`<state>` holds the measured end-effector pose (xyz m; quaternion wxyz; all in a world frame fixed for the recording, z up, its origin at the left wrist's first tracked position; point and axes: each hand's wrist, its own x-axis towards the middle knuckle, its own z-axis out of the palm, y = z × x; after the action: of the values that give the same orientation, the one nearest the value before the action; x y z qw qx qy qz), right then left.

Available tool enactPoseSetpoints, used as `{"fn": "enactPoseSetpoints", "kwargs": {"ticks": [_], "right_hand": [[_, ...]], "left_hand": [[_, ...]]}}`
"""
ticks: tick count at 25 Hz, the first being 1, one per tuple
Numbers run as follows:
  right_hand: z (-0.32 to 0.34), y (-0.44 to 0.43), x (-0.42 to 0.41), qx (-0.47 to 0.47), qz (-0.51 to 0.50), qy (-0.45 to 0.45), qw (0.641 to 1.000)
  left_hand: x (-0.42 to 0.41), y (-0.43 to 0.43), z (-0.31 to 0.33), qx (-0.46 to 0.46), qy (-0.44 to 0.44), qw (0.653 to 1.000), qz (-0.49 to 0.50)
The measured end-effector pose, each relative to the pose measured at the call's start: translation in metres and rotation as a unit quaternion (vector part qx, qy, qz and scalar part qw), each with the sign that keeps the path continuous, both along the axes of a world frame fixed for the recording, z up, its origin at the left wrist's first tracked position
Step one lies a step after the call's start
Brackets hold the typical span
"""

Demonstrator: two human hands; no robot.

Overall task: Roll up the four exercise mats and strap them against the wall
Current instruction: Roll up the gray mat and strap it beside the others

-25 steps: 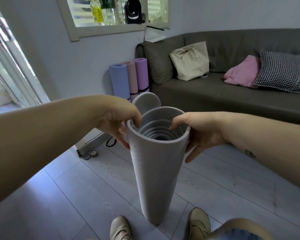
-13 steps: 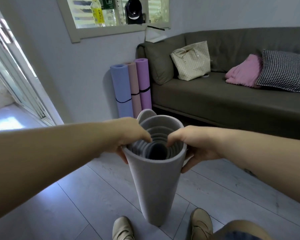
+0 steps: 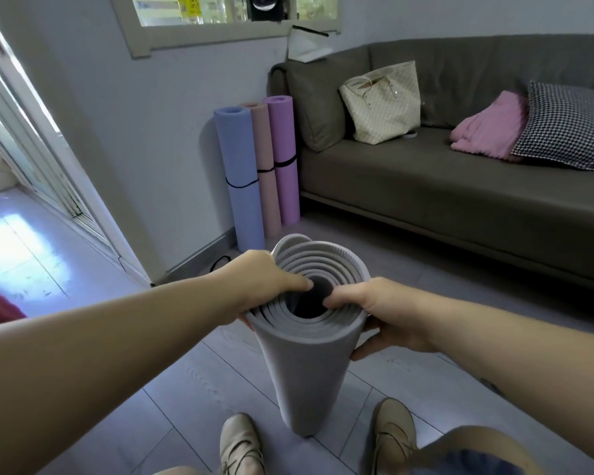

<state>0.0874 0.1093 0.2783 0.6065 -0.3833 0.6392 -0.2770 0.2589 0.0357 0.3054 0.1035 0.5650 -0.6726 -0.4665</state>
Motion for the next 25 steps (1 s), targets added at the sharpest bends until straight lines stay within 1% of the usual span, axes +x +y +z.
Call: {"fn": "enactPoseSetpoints", "kwargs": {"ticks": [4, 8, 11, 14, 15, 16, 17, 18, 19, 21, 23, 25], "right_hand": [[-0.019, 0.000, 0.000, -0.014, -0.006, -0.049, 0.999], [-0.029, 0.003, -0.008, -0.016, -0.022, -0.076, 0.997], [-0.030, 0.008, -0.014, -0.002, -0.019, -0.075, 0.997], [-0.028, 0.009, -0.012, -0.006, -0.019, -0.042, 0.999], [-0.026, 0.008, -0.012, -0.036, -0.032, -0.022, 0.999], [-0.024, 0.007, -0.012, -0.097, -0.052, 0.008, 0.994], [-0.020, 0.005, -0.013, -0.167, -0.065, 0.049, 0.983], [-0.014, 0.002, -0.014, -0.224, -0.058, 0.088, 0.969], [-0.008, -0.002, -0.017, -0.248, -0.034, 0.111, 0.962], [0.008, -0.015, -0.026, -0.220, 0.063, 0.120, 0.966], [0.022, -0.030, -0.031, -0.194, 0.164, 0.160, 0.954], [0.023, -0.033, -0.025, -0.196, 0.183, 0.165, 0.949]], "left_hand": [[0.001, -0.008, -0.003, 0.027, 0.013, 1.000, -0.008], [-0.007, -0.020, -0.001, 0.080, 0.007, 0.995, -0.059], [-0.017, -0.026, 0.001, 0.127, 0.020, 0.987, -0.097], [-0.020, -0.029, 0.001, 0.163, 0.027, 0.979, -0.117], [-0.021, -0.030, 0.000, 0.166, 0.027, 0.979, -0.119], [-0.021, -0.031, -0.001, 0.164, 0.030, 0.979, -0.116], [-0.021, -0.031, -0.002, 0.161, 0.034, 0.980, -0.108], [-0.021, -0.030, -0.004, 0.157, 0.037, 0.982, -0.100], [-0.022, -0.027, -0.006, 0.156, 0.040, 0.982, -0.100], [-0.027, -0.020, -0.011, 0.160, 0.045, 0.979, -0.122], [-0.034, -0.015, -0.014, 0.158, 0.045, 0.974, -0.154], [-0.032, -0.016, -0.013, 0.157, 0.050, 0.972, -0.165]]}}
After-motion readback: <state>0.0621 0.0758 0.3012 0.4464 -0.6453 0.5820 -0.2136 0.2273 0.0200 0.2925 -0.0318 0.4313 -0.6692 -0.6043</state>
